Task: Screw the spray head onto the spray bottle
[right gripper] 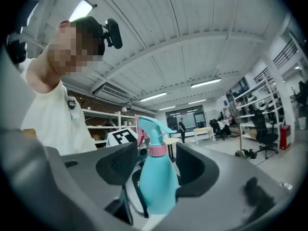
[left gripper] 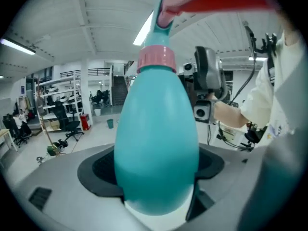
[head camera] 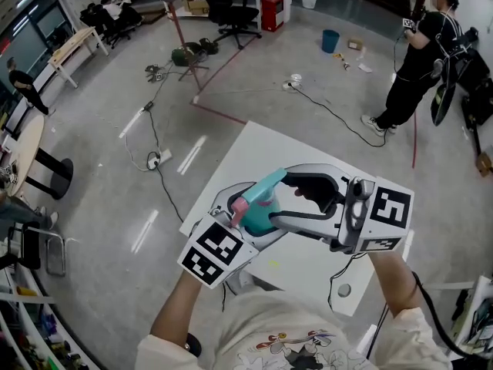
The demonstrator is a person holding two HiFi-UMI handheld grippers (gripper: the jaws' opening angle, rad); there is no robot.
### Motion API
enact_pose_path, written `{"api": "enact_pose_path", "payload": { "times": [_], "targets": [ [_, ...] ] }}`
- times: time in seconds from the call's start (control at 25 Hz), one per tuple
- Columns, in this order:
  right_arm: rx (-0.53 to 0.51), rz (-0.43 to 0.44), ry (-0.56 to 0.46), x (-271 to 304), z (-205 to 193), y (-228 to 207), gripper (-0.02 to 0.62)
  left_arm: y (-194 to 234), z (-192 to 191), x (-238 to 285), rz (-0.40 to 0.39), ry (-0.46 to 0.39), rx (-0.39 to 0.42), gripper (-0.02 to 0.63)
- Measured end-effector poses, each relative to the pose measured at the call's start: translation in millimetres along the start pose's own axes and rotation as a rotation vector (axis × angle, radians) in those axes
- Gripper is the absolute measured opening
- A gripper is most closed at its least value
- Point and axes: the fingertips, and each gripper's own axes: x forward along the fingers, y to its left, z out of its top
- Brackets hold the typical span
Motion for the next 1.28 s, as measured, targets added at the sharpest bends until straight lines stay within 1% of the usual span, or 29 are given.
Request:
{"api": "enact_pose_path", "payload": {
  "times": [0.16, 0.28, 0.4, 0.52, 0.56, 0.64, 0.72, 0.84, 0.96, 1.04, 1.16, 1.2, 1.24, 1.28],
  "targets": [
    [-0.024, 0.168, 0.059, -9.4, -0.7, 19.2, 0.236, -27.0, -11.0, -9.3, -0.171, 0.04, 0.033, 0.423],
    [0.012, 0.291, 0.066, -11.7, 2.4, 26.4, 0.236, -53.8, -18.3, -20.0, -0.325, 0.075, 0.058, 0.423],
    [0.025, 0.448, 0.077, -12.7, 12.3, 35.1, 0.236, -73.9, -11.0, -31.9, -0.481, 0.111, 0.089, 0.424],
    [0.023, 0.631, 0.086, -16.9, 24.2, 58.6, 0.236, -97.9, 2.4, -50.7, -0.67, 0.113, 0.123, 0.423],
    [0.027, 0.687, 0.077, -20.1, 24.4, 69.9, 0.236, -108.3, 1.6, -55.9, -0.72, 0.111, 0.139, 0.424],
    [0.034, 0.77, 0.053, -25.6, 23.5, 86.9, 0.236, -124.7, -1.4, -62.6, -0.79, 0.107, 0.177, 0.423],
    [0.031, 0.817, 0.043, -26.0, 24.7, 95.0, 0.236, -132.3, 1.3, -67.1, -0.833, 0.092, 0.209, 0.423],
    [0.018, 0.872, 0.037, -25.8, 26.9, 102.5, 0.235, -137.8, 7.5, -69.8, -0.879, 0.075, 0.228, 0.423],
    [0.024, 0.912, 0.011, -29.6, 33.0, 108.6, 0.235, -146.4, 7.5, -70.2, -0.919, 0.09, 0.261, 0.423],
    [0.01, 0.935, 0.021, -31.9, 31.6, 114.0, 0.232, -152.7, 4.6, -71.4, -0.939, 0.101, 0.283, 0.423],
    [-0.026, 0.963, 0.055, -32.4, 22.0, 125.2, 0.21, -159.1, -2.2, -72.8, -0.947, 0.114, 0.289, 0.424],
    [-0.029, 0.963, 0.057, -32.3, 20.4, 128.2, 0.154, -160.8, -4.0, -72.5, -0.947, 0.115, 0.29, 0.423],
    [-0.027, 0.959, 0.056, -32.7, 19.7, 130.0, 0.136, -161.8, -5.0, -71.8, -0.944, 0.115, 0.29, 0.423],
    [-0.027, 0.953, 0.055, -33.4, 19.4, 130.1, 0.133, -161.6, -5.4, -70.7, -0.937, 0.115, 0.287, 0.423]
  ]
}}
